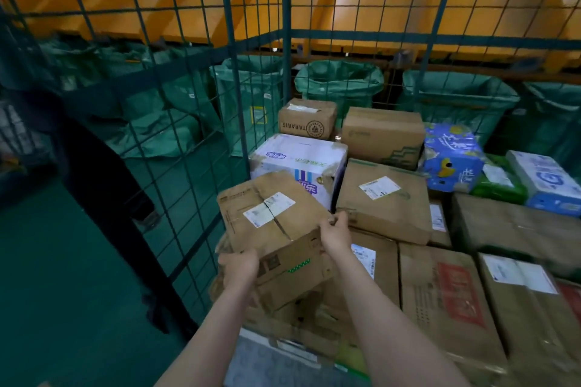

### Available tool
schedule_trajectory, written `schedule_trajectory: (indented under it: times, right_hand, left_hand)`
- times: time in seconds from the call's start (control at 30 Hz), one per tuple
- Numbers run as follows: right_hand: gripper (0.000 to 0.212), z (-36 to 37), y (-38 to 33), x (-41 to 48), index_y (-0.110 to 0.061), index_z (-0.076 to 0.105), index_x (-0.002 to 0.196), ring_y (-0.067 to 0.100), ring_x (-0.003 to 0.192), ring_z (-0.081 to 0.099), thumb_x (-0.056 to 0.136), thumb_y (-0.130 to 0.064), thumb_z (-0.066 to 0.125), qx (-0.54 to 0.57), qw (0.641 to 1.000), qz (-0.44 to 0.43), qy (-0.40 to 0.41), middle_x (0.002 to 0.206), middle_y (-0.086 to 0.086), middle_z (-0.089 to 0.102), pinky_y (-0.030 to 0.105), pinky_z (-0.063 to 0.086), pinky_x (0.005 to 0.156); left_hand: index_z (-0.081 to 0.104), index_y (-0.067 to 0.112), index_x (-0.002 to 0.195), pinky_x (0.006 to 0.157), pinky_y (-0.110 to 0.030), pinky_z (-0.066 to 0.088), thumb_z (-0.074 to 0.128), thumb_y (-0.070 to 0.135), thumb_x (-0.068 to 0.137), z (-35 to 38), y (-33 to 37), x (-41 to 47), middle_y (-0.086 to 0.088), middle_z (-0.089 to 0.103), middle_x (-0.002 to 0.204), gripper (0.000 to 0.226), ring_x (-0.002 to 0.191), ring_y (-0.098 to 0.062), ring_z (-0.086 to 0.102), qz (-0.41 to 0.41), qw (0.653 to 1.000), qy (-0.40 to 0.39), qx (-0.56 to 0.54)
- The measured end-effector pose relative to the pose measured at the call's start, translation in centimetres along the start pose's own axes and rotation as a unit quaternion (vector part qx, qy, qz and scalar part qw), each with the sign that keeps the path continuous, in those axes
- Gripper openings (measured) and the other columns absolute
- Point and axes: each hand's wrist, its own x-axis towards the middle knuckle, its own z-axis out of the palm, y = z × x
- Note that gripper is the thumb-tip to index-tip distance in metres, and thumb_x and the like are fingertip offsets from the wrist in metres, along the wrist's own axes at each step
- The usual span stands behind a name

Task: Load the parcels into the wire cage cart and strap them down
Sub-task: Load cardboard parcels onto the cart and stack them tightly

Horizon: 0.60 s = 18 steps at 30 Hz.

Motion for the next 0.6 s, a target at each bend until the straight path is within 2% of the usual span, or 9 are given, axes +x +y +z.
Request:
schedule_trajectory:
  times: [0.17, 0.27, 0.37, 0.43, 0.5, 0.53, 0.6]
  right_hand:
    - [0.009, 0.7, -0.8, 4.6, -0.017, 0.036, 0.093, 0.019, 0.067, 0.047, 0.095, -0.018, 0.045, -0.013, 0.999, -0.01, -0.044, 0.085, 0.005, 0.046, 0.035, 0.04, 0.06]
    - [0.008, 0.7, -1.5, 7.5, -0.017, 0.037, 0.098, 0.022, 0.073, 0.052, 0.097, -0.019, 0.045, -0.015, 0.997, 0.001, -0.073, 0.087, 0.004, 0.049, 0.041, 0.047, 0.065]
    - [0.008, 0.8, -1.7, 11.3, -0.02, 0.038, 0.101, 0.03, 0.087, 0.058, 0.097, -0.024, 0.045, -0.034, 0.993, 0.001, -0.11, 0.095, 0.004, 0.051, 0.045, 0.052, 0.077]
    - [0.006, 0.8, -2.1, 13.9, -0.018, 0.039, 0.102, 0.024, 0.079, 0.053, 0.099, -0.022, 0.041, -0.035, 0.992, -0.006, -0.119, 0.094, 0.003, 0.05, 0.036, 0.048, 0.068]
    - [0.006, 0.9, -2.1, 16.0, -0.014, 0.04, 0.102, 0.021, 0.075, 0.048, 0.1, -0.019, 0.038, -0.02, 0.993, -0.021, -0.113, 0.088, 0.003, 0.049, 0.026, 0.037, 0.058]
    - [0.009, 1.0, -2.1, 17.0, -0.012, 0.043, 0.106, 0.022, 0.082, 0.05, 0.1, -0.017, 0.038, -0.014, 0.994, -0.025, -0.105, 0.089, 0.001, 0.05, 0.025, 0.038, 0.061]
    - [0.031, 1.1, -1.7, 18.4, -0.013, 0.043, 0.131, 0.024, 0.111, 0.051, 0.1, -0.014, 0.041, -0.01, 0.996, -0.029, -0.087, 0.116, 0.002, 0.054, 0.029, 0.045, 0.086]
  left_hand:
    - [0.002, 0.015, 0.151, 0.106, -0.045, 0.037, 0.05, 0.054, 0.088, 2.4, -0.2, 2.8, -0.008, 0.021, 0.153, 0.088, 0.132, -0.036, 0.035, 0.006, 1.0, 0.004, -0.014]
    - [0.009, 0.021, 0.152, 0.108, -0.046, 0.036, 0.051, 0.048, 0.09, 4.0, 0.3, 4.1, -0.004, 0.018, 0.154, 0.08, 0.135, -0.036, 0.032, 0.011, 1.0, 0.007, -0.027]
    - [0.016, 0.021, 0.151, 0.104, -0.046, 0.041, 0.054, 0.044, 0.088, 6.2, 0.8, 5.8, -0.007, 0.031, 0.149, 0.077, 0.129, -0.037, 0.041, -0.005, 0.999, 0.024, -0.035]
    - [0.023, 0.008, 0.147, 0.101, -0.044, 0.043, 0.054, 0.035, 0.09, 8.0, 1.0, 6.7, -0.012, 0.044, 0.141, 0.07, 0.122, -0.037, 0.048, -0.016, 0.999, 0.036, -0.033]
    - [0.03, -0.001, 0.141, 0.096, -0.036, 0.044, 0.05, 0.029, 0.093, 9.8, 1.6, 6.6, -0.012, 0.048, 0.134, 0.06, 0.12, -0.036, 0.049, -0.033, 0.998, 0.044, -0.015]
    - [0.031, -0.001, 0.141, 0.091, -0.032, 0.043, 0.048, 0.032, 0.094, 10.8, 2.1, 6.4, -0.014, 0.048, 0.134, 0.059, 0.119, -0.035, 0.049, -0.037, 0.998, 0.042, -0.008]
    - [0.034, 0.006, 0.141, 0.095, -0.033, 0.043, 0.043, 0.043, 0.094, 12.5, 2.7, 6.7, -0.011, 0.05, 0.132, 0.061, 0.117, -0.032, 0.051, -0.027, 1.0, 0.008, -0.003]
